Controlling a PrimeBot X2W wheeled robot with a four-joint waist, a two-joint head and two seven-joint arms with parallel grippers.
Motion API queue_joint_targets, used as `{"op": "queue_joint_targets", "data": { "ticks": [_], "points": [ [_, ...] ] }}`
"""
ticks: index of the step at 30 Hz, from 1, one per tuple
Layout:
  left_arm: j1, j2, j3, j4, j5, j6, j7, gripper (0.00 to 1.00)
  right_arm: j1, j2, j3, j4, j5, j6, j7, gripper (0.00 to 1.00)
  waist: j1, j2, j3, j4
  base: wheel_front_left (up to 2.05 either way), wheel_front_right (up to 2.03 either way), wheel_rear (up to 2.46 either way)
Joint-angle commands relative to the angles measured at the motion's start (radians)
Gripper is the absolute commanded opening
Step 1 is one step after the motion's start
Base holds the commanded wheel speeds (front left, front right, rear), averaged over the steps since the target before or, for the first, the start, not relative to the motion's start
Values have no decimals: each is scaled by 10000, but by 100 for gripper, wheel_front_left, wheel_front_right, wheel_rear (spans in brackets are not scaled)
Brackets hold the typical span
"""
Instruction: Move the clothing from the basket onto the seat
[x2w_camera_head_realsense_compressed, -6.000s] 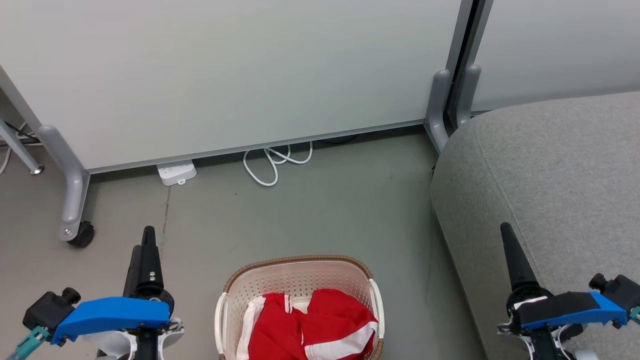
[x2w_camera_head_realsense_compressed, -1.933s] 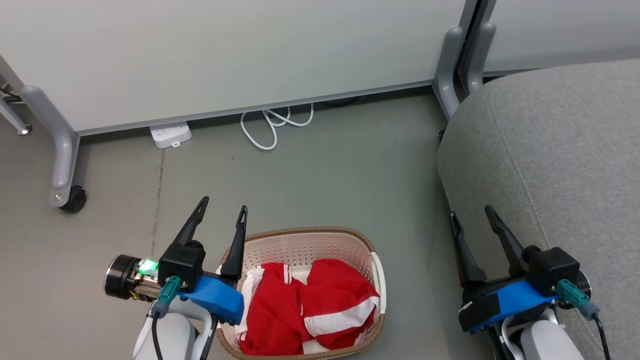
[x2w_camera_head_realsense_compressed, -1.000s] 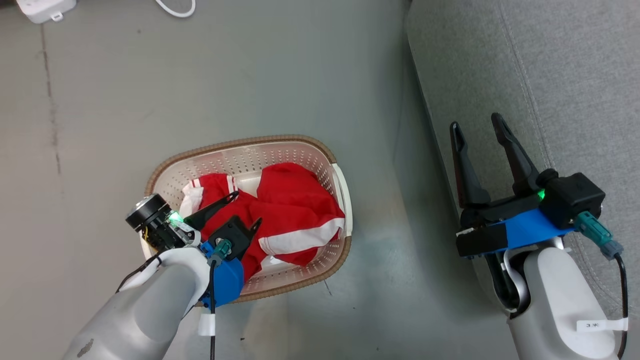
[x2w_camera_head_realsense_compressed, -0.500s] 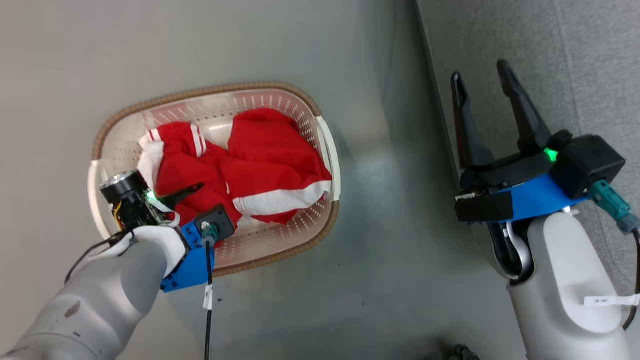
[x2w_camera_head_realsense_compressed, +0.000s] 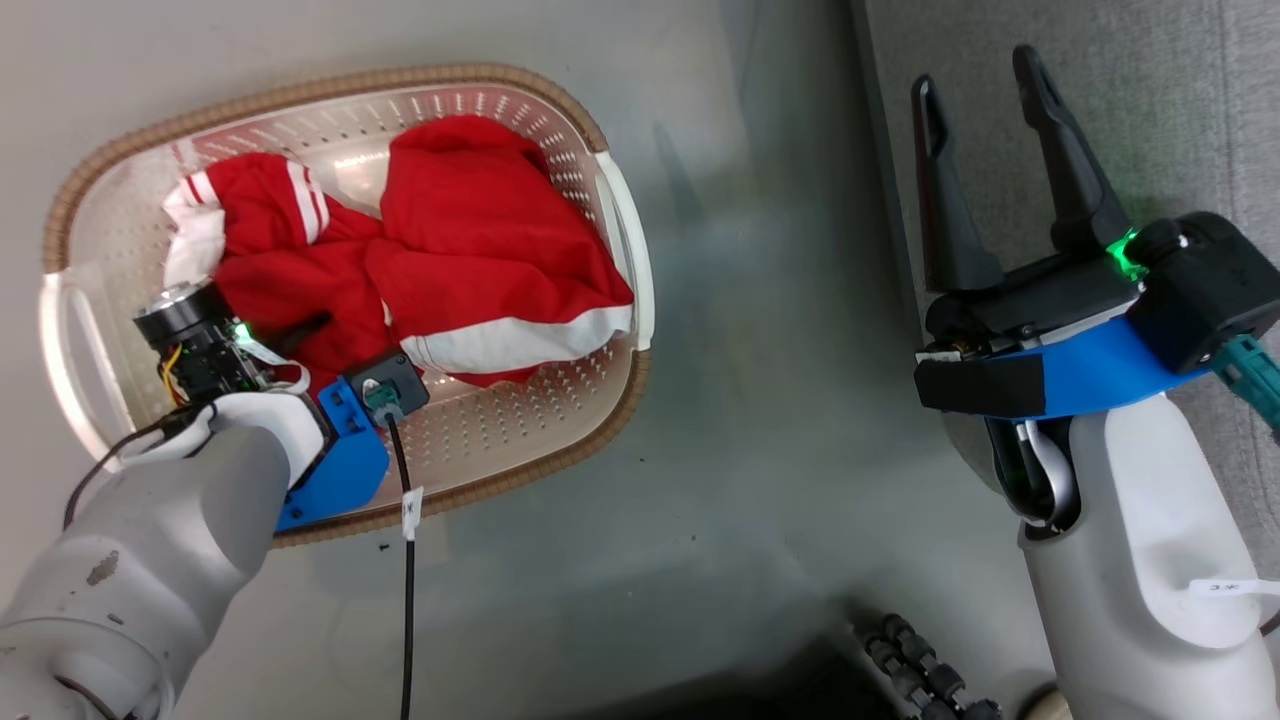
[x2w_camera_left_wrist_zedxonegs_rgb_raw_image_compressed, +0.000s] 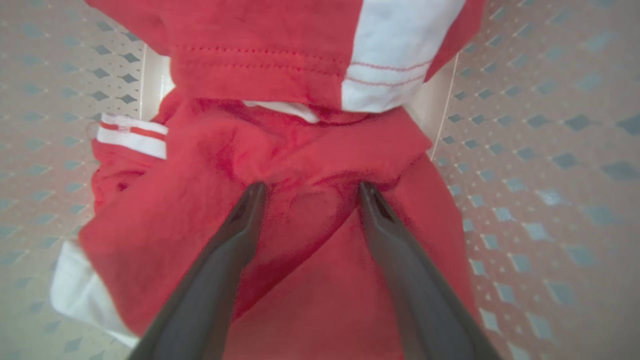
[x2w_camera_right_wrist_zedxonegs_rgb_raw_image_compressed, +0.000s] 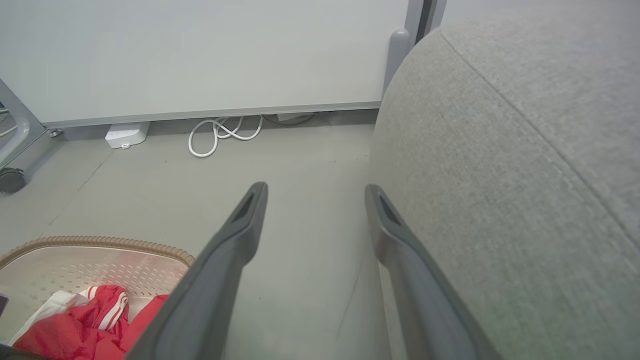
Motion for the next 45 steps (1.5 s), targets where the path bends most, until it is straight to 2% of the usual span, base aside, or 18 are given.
{"op": "queue_joint_targets", "data": {
  "ticks": [1,10,19,20,21,22,33,45],
  "points": [
    [-183,85,-32,40,32,-6,106,100,-221,-39,-6,-92,-66,4,-54,100,-1,0,283,-115,0,0,0],
    [-515,230,-37,147,243,-7,1091,100,-215,-45,-56,-403,-114,3,-36,100,-1,0,1029,-230,0,0,0],
    [-797,192,-37,129,213,-7,1372,100,-216,-54,-203,-480,-153,3,-13,100,-1,0,1325,-250,0,0,0],
    [-794,191,-39,127,266,-7,1405,34,-233,-57,-215,-472,-155,3,-14,100,-1,0,1325,-251,0,0,0],
    [-806,199,-41,114,303,-7,1356,4,-246,-59,-227,-465,-159,3,-13,100,-1,0,1320,-249,0,0,0],
    [-803,211,-41,108,335,-7,1329,0,-256,-60,-236,-466,-161,3,-14,100,-1,0,1312,-245,0,0,0],
    [-811,121,-38,133,284,-7,1143,0,-269,-74,-294,-483,-274,-5,-25,100,-1,0,1054,-140,0,0,0],
    [-604,-370,-39,-78,-394,-7,766,0,-70,-44,-327,-315,-439,1,-28,100,-1,0,80,293,0,0,0]
  ]
}}
